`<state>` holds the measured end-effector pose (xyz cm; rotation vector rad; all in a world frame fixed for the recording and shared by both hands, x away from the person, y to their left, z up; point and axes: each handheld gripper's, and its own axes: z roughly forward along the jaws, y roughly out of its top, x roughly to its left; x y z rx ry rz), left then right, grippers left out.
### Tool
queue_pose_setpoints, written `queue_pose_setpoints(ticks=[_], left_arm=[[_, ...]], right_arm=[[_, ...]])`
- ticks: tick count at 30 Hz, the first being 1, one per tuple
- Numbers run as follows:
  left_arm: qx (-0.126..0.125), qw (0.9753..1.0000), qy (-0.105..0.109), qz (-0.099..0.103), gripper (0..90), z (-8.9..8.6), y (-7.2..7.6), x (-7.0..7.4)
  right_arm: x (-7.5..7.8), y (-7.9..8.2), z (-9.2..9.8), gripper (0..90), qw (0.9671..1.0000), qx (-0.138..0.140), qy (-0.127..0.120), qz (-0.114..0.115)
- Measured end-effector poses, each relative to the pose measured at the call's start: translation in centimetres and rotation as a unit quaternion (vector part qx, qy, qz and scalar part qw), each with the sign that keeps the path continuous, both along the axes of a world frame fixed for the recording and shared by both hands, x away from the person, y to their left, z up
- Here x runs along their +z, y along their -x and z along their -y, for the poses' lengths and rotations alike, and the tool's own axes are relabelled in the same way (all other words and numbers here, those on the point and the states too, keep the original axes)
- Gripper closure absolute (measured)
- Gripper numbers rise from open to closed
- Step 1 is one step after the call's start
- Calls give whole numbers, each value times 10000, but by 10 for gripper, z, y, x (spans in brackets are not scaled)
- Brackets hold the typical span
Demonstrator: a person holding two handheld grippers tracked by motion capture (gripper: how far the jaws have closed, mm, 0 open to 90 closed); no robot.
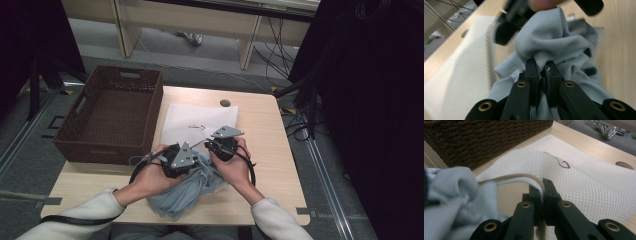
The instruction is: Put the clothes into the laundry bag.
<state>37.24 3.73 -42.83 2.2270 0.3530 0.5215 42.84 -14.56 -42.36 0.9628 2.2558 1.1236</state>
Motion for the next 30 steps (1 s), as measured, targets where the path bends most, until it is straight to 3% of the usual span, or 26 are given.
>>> queue_pose_setpoints(ticks=[2,5,11,18,21,24,26,29,30], left_arm=[[-3,9999,-113,-78,826,4,-1,-10],[28,9997,-250,-32,827,11,-9,-22],[234,9985,-447,-208,831,14,-26,-30],[614,9968,-424,-286,833,16,-38,-35],[995,9940,-380,-254,834,15,-45,-37],[1163,9921,-355,-293,826,13,-48,-40],[1142,9925,-301,-326,770,13,-47,-40],[745,9970,-176,-68,551,10,-36,-32],[663,9978,13,-46,496,8,-28,-27]], right_arm=[[-1,1,-1,878,10000,-15,0,1],[1,3,-2,878,9999,-19,-30,-152],[1,4,-3,878,9998,4,-56,-212],[2,4,-4,878,9998,163,30,-105],[2,4,-4,878,9999,169,25,-24],[2,4,-4,878,9999,131,-1,-52],[1,4,-4,878,9998,101,21,-159],[-1,2,-3,877,9999,3,-57,-155],[-1,2,-2,877,9997,-12,-52,-226]])
